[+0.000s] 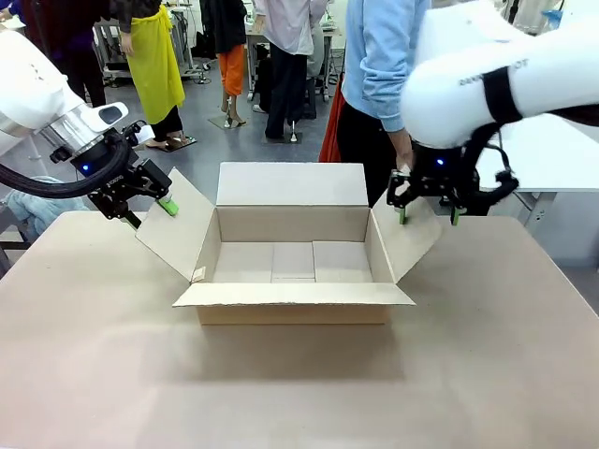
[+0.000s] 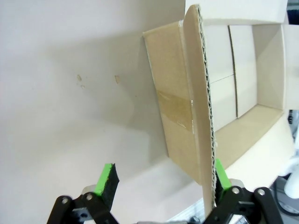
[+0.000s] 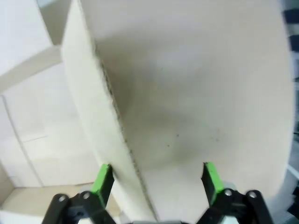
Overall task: Pack the gift set into the box.
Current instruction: Place both hands on the side flaps of the Package Box and spread them outward, then lift both hands away from the flaps of the Package Box.
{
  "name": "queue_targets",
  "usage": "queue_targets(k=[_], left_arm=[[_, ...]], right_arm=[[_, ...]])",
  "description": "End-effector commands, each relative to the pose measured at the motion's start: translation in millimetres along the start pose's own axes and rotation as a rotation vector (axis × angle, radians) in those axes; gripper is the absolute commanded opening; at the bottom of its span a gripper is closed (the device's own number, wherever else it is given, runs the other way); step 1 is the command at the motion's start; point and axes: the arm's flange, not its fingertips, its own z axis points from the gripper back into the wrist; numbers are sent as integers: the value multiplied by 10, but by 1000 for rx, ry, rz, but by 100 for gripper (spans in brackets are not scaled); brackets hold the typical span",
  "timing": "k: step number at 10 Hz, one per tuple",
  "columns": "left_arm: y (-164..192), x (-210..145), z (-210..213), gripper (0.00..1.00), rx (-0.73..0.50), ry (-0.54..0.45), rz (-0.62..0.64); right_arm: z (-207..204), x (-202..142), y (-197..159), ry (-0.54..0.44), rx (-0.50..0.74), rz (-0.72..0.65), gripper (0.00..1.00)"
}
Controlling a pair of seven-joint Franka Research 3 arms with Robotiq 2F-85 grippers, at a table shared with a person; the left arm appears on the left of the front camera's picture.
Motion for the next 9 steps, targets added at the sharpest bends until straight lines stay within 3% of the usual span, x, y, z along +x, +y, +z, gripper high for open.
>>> queue_targets(k=[1, 2, 3, 9], left_arm=[[-4, -31, 7, 100, 15, 1, 7], [-4, -31, 7, 100, 15, 1, 7], [-4, -31, 7, 100, 15, 1, 7], [-4, -31, 7, 100, 15, 1, 7]], right_arm=[[-207, -143, -379, 1, 196, 5, 100], [-279, -174, -398, -2, 225, 22, 100], [-136, 1, -228, 0, 80, -22, 100], [-136, 1, -228, 0, 80, -22, 100]])
